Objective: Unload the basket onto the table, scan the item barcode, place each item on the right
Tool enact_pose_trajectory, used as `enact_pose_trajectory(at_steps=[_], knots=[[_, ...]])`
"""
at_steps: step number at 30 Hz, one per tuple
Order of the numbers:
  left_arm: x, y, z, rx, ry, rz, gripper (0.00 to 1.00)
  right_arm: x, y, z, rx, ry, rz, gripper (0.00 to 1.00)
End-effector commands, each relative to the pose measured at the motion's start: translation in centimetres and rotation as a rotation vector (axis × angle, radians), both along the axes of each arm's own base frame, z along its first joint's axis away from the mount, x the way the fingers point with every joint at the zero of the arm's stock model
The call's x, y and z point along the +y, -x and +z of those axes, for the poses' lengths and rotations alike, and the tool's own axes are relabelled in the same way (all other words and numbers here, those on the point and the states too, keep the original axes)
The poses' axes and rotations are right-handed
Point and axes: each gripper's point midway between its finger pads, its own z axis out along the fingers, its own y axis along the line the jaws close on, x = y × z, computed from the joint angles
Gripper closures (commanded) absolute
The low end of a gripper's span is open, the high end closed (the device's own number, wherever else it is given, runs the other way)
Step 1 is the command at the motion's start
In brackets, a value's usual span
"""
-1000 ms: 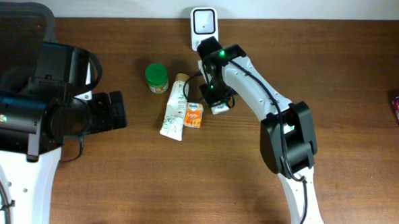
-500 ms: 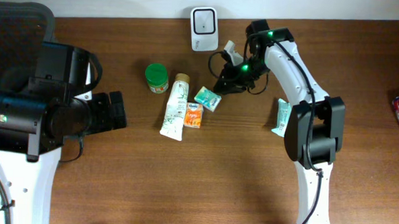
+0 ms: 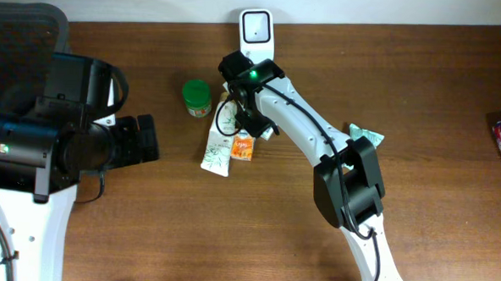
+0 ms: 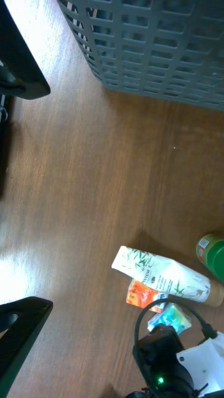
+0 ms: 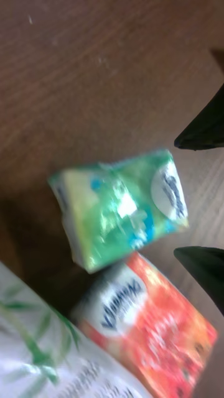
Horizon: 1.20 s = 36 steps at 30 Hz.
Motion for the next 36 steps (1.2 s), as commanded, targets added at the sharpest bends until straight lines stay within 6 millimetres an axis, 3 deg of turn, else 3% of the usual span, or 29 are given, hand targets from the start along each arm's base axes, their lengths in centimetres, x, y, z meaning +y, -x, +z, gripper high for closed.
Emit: enact_pose_trajectory(at_steps=[1, 6, 10, 17, 21, 25, 34, 35, 36], knots=[[0.1, 0.2, 0.4, -0.016, 0.003, 0.011, 0.01, -1.0, -0.8, -0.2, -0.046, 0.043, -0.013, 0.56], [0.1, 0.2, 0.4, -0.016, 0.003, 0.011, 0.01, -0.5, -0.1, -1.9, -0.037, 0.046, 0.004, 0.60], [0.1, 0.2, 0.4, -0.016, 0.003, 0.011, 0.01, 0.1, 0.3, -2.1, -0.033, 0.056, 0.040, 0.59], [0.1, 0.2, 0.4, -0.016, 0.003, 0.011, 0.01, 0.5, 0.1, 0.2, -0.143, 0.208, 0.097, 0.59], [0.1, 0.2, 0.4, -0.016, 0.003, 0.011, 0.01, 2.3, 1.1, 0.4, -0.158, 0.223, 0.156, 0.58], [0.1, 0.2, 0.4, -0.016, 0.003, 0.011, 0.01, 2.0, 1.0, 0.1, -0.153, 0.221, 0.148, 0.58], [0.1, 0.2, 0.4, -0.016, 0.003, 0.011, 0.01, -0.6, 0.2, -4.8, -0.121, 0.187, 0.100, 0.59], [0.1, 0.2, 0.4, -0.016, 0.003, 0.011, 0.01, -1.0, 0.2, -5.2, -0.113, 0.189, 0.104, 0.60], [0.1, 0.2, 0.4, -0.016, 0.003, 0.011, 0.01, -1.2, 0.2, -5.4, -0.109, 0.189, 0.102, 0.71]])
